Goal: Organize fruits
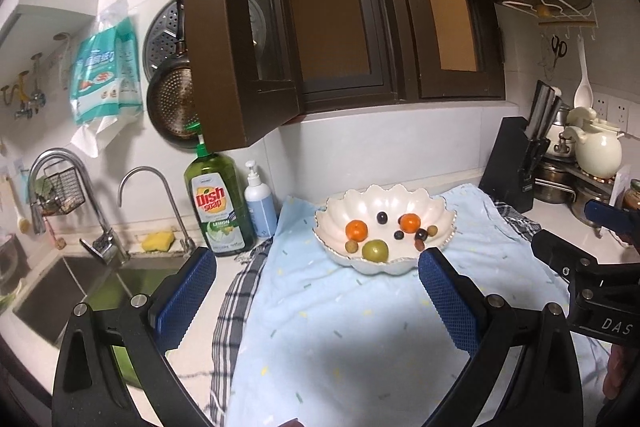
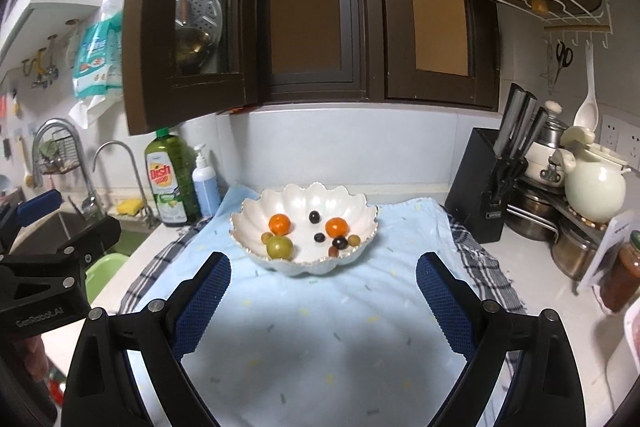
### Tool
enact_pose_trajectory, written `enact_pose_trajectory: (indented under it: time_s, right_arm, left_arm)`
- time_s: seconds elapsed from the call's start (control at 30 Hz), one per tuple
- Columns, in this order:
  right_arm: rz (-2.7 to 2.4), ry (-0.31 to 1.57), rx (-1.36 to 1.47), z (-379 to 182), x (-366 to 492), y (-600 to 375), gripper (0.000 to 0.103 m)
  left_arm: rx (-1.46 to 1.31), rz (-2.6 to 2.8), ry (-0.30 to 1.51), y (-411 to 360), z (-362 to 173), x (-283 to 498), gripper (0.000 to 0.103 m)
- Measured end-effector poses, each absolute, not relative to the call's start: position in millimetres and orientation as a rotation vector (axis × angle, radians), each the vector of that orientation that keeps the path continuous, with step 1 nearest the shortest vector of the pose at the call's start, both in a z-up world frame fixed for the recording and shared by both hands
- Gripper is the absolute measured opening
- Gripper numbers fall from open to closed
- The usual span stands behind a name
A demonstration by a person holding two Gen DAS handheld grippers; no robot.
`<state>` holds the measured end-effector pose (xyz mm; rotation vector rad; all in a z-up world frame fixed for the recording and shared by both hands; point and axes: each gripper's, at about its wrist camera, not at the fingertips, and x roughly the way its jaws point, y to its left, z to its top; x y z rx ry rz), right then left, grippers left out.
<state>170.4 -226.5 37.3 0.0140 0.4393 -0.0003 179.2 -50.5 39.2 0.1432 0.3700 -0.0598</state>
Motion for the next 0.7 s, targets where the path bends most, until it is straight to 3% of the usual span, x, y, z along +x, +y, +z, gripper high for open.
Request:
enact_pose_trajectory:
  time_s: [0.7]
  right_arm:
    - [0.006,0.414,-0.006,49.0,41.5,-231.7,0.095]
  left_arm:
    - [0.16,-0.081,0.342,-62.4,43.9,50.1,0.103]
